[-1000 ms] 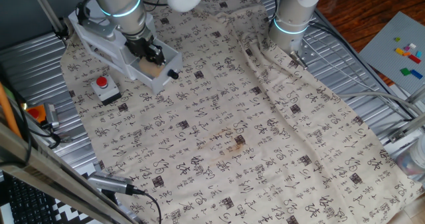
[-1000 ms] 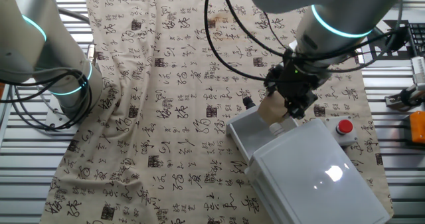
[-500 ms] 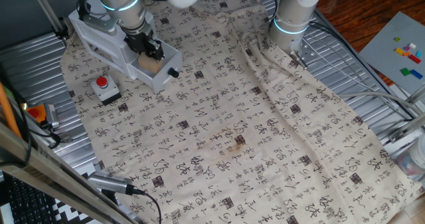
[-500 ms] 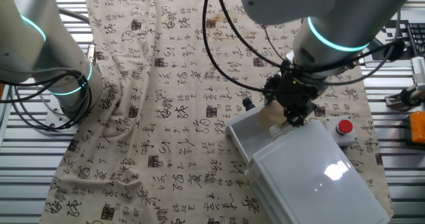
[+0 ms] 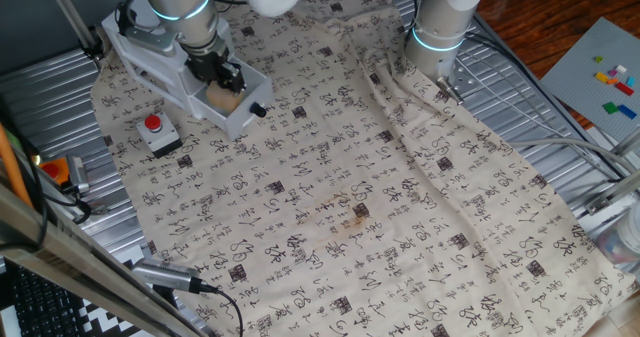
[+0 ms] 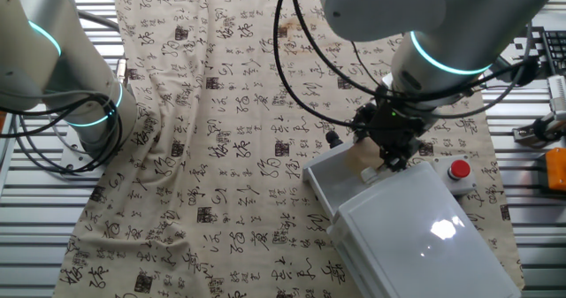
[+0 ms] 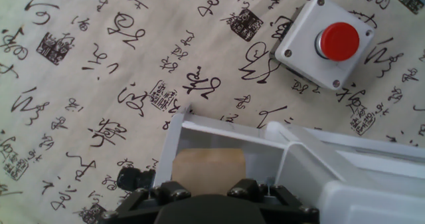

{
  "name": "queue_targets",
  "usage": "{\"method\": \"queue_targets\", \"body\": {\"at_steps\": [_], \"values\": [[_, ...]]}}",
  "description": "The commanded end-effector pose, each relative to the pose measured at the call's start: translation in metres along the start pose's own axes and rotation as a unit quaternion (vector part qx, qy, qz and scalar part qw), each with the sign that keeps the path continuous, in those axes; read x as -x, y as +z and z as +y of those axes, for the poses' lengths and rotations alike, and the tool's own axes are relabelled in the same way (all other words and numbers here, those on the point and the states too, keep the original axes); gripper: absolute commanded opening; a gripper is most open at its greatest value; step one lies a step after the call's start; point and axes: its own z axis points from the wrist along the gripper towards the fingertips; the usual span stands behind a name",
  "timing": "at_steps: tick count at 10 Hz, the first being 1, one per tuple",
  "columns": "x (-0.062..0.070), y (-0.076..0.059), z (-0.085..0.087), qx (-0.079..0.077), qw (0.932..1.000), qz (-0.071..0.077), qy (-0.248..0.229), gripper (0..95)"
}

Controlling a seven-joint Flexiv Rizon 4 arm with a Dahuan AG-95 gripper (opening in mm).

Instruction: Put things in the drawer

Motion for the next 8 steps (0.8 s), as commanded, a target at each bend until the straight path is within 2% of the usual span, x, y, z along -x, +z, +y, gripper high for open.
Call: {"method": "queue_targets", "body": {"at_steps": [1, 2, 4, 6, 7, 8], "values": [[0.002, 0.002, 0.001, -0.002, 1.0000, -0.002, -0.005, 38.0], [0.003, 0.004, 0.000, -0.003, 1.0000, -0.002, -0.006, 57.0], [0.003, 0.008, -0.002, -0.004, 1.0000, -0.003, -0.006, 57.0], [0.004, 0.006, 0.000, 0.002, 1.0000, -0.003, 0.009, 57.0], [0.009, 0.001, 0.009, 0.004, 0.9992, -0.003, 0.040, 38.0], [0.015, -0.003, 0.019, 0.002, 0.9983, -0.004, 0.058, 0.0]]}}
